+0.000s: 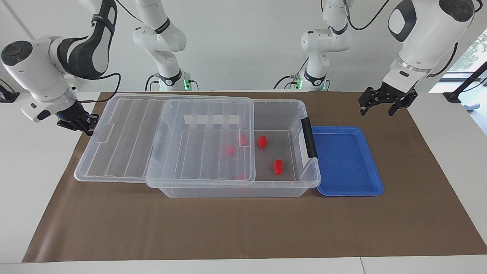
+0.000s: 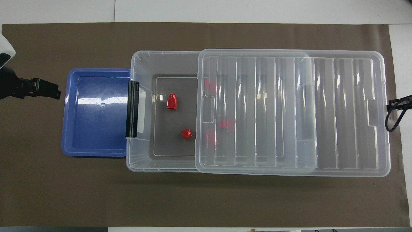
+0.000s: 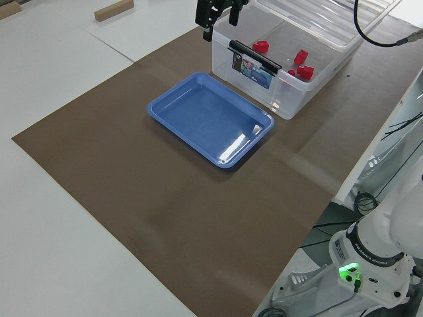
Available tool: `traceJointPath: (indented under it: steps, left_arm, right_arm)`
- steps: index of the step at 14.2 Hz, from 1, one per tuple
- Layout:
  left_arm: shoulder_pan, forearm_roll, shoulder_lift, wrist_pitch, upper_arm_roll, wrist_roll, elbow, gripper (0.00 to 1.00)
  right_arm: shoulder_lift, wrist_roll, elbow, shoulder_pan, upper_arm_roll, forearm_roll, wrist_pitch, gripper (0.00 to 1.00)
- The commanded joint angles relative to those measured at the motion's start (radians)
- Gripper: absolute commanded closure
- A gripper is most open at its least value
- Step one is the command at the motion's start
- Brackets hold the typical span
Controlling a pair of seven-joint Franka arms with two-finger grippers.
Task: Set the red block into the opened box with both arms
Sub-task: 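Push the clear lid closed over the box with the right gripper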
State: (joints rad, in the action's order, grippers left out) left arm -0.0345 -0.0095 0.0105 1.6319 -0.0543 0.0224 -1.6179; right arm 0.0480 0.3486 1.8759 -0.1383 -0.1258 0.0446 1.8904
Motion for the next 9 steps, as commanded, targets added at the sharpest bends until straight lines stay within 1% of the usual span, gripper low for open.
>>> traceJointPath:
  steps: [1, 9]
  left_arm:
    - [-0.001, -0.012, -0.018, -0.010, 0.001, 0.007, -0.017, 0.00]
    - [0.008, -0.001, -0.018, -0.009, 0.001, 0.008, -0.014, 0.00]
  right_arm:
    - [-0.022, -0.042, 0.032, -0.006, 0.026, 0.003, 0.019, 1.00]
    - [-0.027, -0.223, 0.048, -0.006, 0.132, 0.003, 0.021, 1.00]
